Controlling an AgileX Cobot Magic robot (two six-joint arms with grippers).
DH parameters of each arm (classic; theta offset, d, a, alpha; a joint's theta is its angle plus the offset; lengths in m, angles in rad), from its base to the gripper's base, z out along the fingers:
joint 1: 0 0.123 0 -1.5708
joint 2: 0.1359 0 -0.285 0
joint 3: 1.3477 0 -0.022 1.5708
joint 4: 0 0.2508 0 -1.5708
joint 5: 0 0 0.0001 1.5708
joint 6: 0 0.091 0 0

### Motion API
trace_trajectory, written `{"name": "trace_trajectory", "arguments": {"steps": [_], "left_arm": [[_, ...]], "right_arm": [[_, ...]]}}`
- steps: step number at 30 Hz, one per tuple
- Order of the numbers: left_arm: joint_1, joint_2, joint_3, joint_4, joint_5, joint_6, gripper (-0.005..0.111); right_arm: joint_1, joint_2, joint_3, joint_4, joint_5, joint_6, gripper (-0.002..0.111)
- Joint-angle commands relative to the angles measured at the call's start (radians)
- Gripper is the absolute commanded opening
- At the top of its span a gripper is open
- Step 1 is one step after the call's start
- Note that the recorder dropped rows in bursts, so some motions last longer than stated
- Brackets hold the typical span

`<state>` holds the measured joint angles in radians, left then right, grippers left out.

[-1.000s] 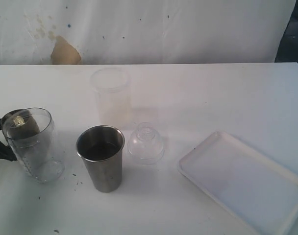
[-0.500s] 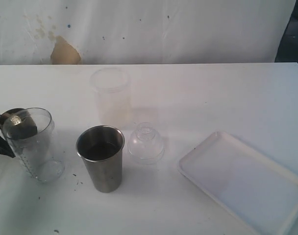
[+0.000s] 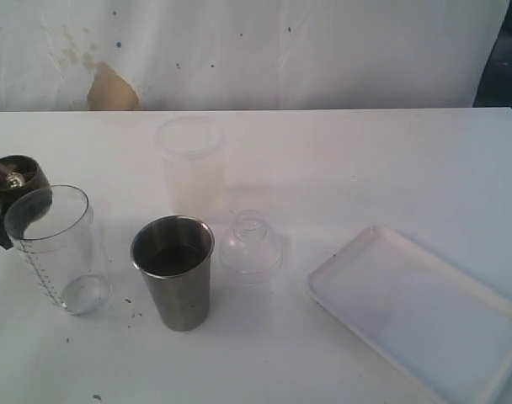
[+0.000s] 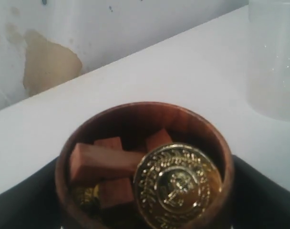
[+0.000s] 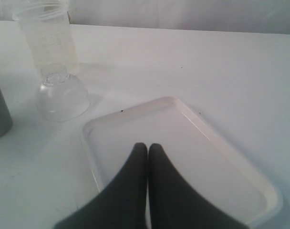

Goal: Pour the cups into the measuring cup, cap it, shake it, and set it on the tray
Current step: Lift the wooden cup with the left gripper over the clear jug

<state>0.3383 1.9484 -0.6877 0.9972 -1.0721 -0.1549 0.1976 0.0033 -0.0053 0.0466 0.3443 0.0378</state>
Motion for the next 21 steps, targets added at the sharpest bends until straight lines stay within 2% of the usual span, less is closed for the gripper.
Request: {"name": "trace_trajectory", "arguments": {"steps": [1,3,8,14,21], "left_arm": [[-0.004,-0.174,0.000,0.077,0.109,-0.017,0.000],[-0.004,-0.264,0.000,0.119,0.147,-0.055,0.000],[-0.004,-0.442,0.000,0.343,0.276,-0.152,0.000],[-0.015,-0.524,0.015,0.381,0.301,-0.133,0.000],[-0.136,-0.587,0.042,0.439,0.543,-0.022,0.000]], "right_arm": [[0.001,-0.003,0.005,0.002,-0.002,0.001,0.000],[0.001,-0.003,0.005,0.002,-0.002,0.001,0.000],[0.001,-0.003,0.005,0.002,-0.002,0.001,0.000],[0.001,-0.003,0.005,0.002,-0.002,0.001,0.000],[0.001,-0.003,0.005,0.002,-0.002,0.001,0.000]]}}
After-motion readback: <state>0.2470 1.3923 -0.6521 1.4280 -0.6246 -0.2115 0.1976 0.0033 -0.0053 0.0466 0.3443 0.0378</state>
